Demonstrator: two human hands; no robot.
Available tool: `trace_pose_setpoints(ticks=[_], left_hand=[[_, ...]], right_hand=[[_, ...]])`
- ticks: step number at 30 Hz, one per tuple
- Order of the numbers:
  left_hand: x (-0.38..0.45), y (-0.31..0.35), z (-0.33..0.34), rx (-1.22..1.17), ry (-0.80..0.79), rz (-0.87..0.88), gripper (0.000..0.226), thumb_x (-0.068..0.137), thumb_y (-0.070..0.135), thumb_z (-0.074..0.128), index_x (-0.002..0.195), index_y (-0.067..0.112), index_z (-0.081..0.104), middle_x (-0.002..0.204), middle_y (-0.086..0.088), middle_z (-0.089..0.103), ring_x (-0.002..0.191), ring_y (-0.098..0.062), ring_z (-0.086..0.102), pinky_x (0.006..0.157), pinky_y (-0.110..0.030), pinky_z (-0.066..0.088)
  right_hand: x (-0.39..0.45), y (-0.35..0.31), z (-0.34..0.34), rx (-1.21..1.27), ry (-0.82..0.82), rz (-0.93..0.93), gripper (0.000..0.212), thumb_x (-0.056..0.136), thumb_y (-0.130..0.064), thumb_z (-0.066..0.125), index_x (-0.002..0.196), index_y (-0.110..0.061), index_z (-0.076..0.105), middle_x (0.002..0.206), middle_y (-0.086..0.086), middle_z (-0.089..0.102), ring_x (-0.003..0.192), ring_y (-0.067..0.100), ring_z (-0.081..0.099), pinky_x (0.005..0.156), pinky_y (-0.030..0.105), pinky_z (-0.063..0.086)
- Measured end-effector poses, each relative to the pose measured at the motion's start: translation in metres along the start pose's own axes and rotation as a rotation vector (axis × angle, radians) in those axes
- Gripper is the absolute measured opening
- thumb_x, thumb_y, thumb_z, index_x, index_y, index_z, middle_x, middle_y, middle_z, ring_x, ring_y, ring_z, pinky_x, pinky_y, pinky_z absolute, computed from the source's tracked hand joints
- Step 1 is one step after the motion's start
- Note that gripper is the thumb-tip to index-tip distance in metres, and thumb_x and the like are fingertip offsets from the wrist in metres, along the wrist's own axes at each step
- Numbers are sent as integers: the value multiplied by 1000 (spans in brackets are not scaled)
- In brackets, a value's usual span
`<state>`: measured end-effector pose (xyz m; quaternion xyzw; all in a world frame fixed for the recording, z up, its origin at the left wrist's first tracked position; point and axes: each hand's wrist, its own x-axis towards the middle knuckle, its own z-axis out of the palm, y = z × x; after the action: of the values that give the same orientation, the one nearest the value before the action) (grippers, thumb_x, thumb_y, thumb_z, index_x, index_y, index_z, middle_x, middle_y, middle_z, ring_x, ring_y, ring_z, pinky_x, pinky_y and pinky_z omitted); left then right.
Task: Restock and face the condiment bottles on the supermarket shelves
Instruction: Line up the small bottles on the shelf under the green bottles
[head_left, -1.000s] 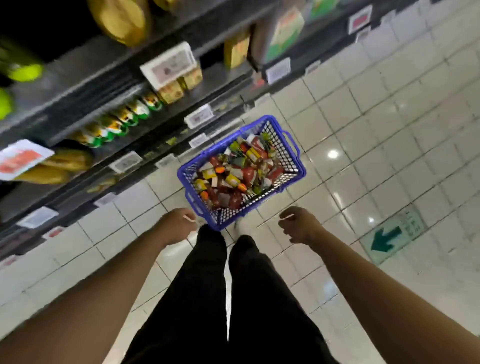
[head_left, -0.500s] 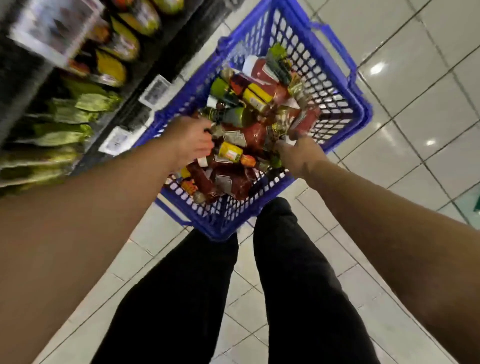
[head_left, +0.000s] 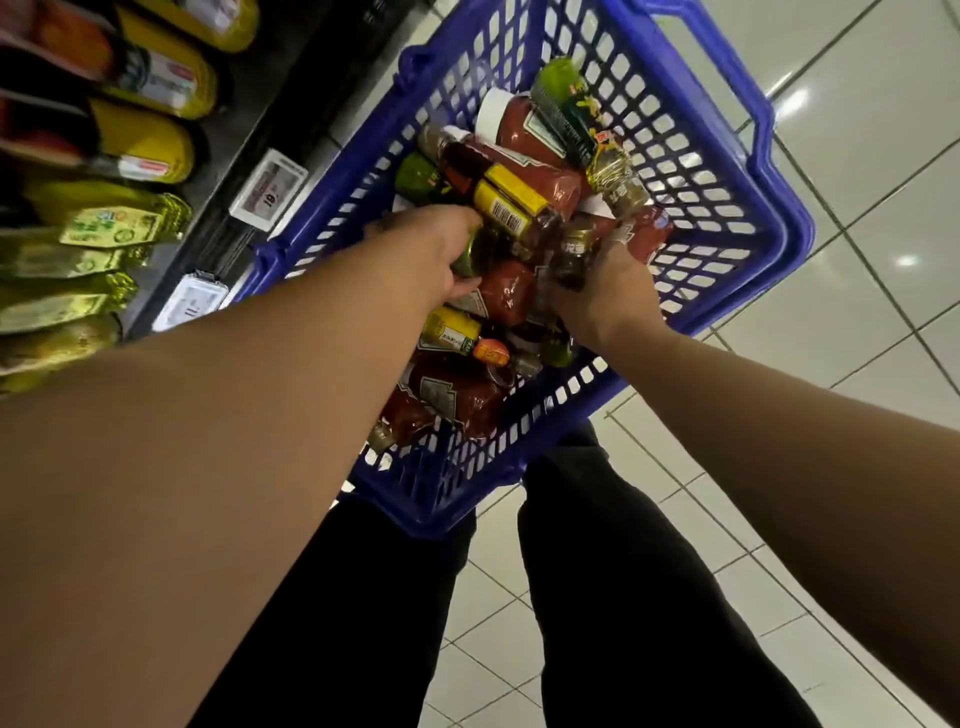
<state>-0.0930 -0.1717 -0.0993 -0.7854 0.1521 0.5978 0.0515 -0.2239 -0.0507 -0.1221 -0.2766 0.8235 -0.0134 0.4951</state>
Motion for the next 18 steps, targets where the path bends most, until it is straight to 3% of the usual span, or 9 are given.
trace_pose_setpoints(ticks=[4,8,10,12,15,16,18], left_hand=[[-15,-10,-22,-78,-86,-29,25,93,10,69,115,11,57,120,-15,61,102,-27,66,54,-36,62],[-54,-23,-63,3,-255,-97,15,92,6,67,105,7,59,117,-19,64,98,-25,68,58,-36,63],[-86,-25,-80,10,-388,-61,9,96,3,60,103,8,59,118,-17,66,107,-26,67,71,-37,64],[-125,-27,-94,3,-456,13,10,97,0,56,102,8,60,127,-19,64,122,-29,63,93,-40,58],[-199,-21,-116,38,-549,161,38,94,-5,52,131,-10,53,140,-29,55,131,-41,55,110,-53,46],[-227,-17,-123,35,-588,195,43,91,-7,53,134,-11,50,137,-32,56,128,-43,57,108,-54,47],[-286,-3,-141,34,-670,271,33,79,-5,59,112,-4,58,105,-22,66,102,-34,67,96,-46,51]], right_hand=[[-13,2,-19,121,2,-10,67,90,-41,75,144,-17,43,133,10,64,121,32,61,93,31,47],[-43,-4,-48,142,21,7,67,88,-45,73,142,-21,43,129,7,65,116,31,64,98,36,50],[-70,-14,-66,221,15,24,72,83,-53,73,141,-25,43,126,3,66,111,28,66,99,46,55],[-105,-29,-90,345,9,20,77,72,-61,76,137,-30,48,123,-5,68,109,23,68,97,49,56],[-167,-56,-131,530,18,-36,75,67,-57,78,132,-29,54,119,-6,72,106,22,72,91,52,59],[-191,-65,-145,582,19,-54,72,68,-52,78,132,-27,55,117,-2,74,103,24,73,87,53,60],[-243,-88,-173,658,23,-128,56,70,-44,76,123,-32,61,111,0,77,98,24,76,81,52,63]])
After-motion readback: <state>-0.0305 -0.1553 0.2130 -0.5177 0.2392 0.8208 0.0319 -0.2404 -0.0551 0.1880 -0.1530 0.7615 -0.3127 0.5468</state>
